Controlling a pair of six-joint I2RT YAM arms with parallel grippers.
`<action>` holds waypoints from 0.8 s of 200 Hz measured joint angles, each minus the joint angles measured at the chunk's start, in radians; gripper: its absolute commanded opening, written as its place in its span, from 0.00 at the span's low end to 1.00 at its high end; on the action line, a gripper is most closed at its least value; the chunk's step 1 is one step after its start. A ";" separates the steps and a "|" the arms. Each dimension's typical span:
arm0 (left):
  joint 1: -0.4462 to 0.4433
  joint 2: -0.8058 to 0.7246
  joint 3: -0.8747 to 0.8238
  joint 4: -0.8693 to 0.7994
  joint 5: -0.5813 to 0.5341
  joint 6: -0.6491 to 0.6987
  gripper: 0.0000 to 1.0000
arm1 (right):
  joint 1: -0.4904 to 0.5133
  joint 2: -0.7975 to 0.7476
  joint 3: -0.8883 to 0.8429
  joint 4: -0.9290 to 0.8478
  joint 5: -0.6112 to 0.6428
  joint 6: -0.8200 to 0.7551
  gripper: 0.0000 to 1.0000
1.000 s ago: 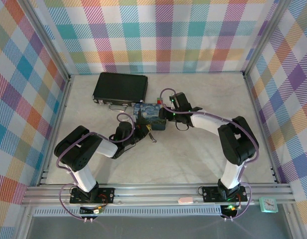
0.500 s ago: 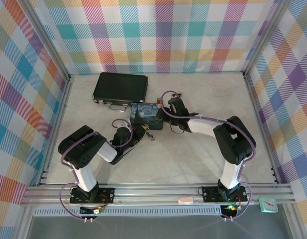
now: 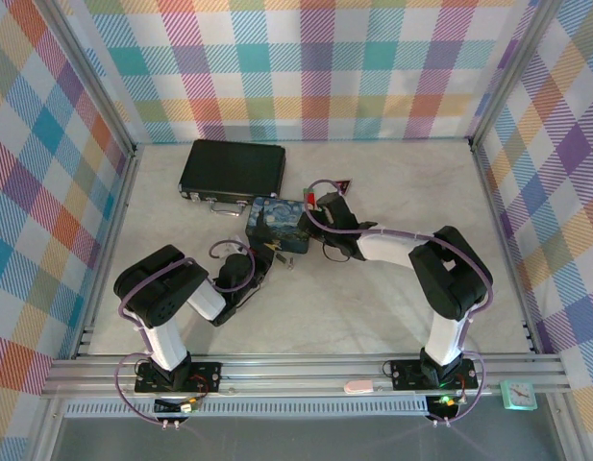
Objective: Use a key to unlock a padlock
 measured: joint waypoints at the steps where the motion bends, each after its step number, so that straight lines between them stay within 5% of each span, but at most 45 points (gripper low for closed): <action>1: 0.000 0.000 0.000 0.000 -0.002 -0.001 0.00 | 0.000 0.000 0.000 0.000 0.000 0.000 0.48; 160: -0.055 0.008 -0.062 0.079 -0.249 -0.164 0.00 | 0.022 -0.023 -0.014 -0.022 0.014 0.036 0.46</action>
